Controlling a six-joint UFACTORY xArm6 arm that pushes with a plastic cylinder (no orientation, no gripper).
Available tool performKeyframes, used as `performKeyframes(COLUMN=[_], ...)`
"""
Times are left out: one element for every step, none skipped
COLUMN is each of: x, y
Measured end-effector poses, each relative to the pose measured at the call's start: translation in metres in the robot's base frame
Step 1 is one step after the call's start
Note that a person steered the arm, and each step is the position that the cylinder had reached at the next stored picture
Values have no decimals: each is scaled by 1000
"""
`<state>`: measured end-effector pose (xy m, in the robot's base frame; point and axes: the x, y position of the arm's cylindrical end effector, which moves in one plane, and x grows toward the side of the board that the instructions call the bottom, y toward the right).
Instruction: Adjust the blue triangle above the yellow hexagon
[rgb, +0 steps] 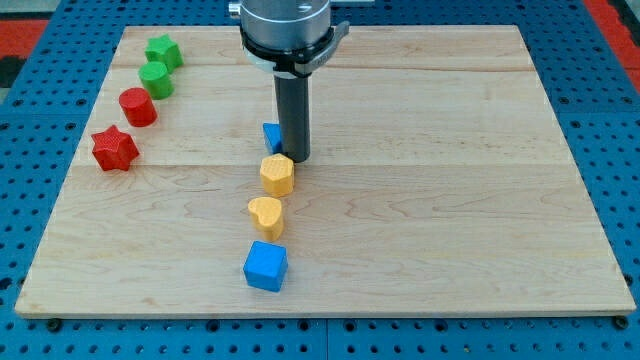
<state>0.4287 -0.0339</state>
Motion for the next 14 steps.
performKeyframes(x=[-7,-19,-37,-56,-85,-101,-61,-23,-14,-15,-5,4,-19,-45], y=[-3,3,9,11,-26,-88,-96,-80,-37,-15,-27,42,39,22])
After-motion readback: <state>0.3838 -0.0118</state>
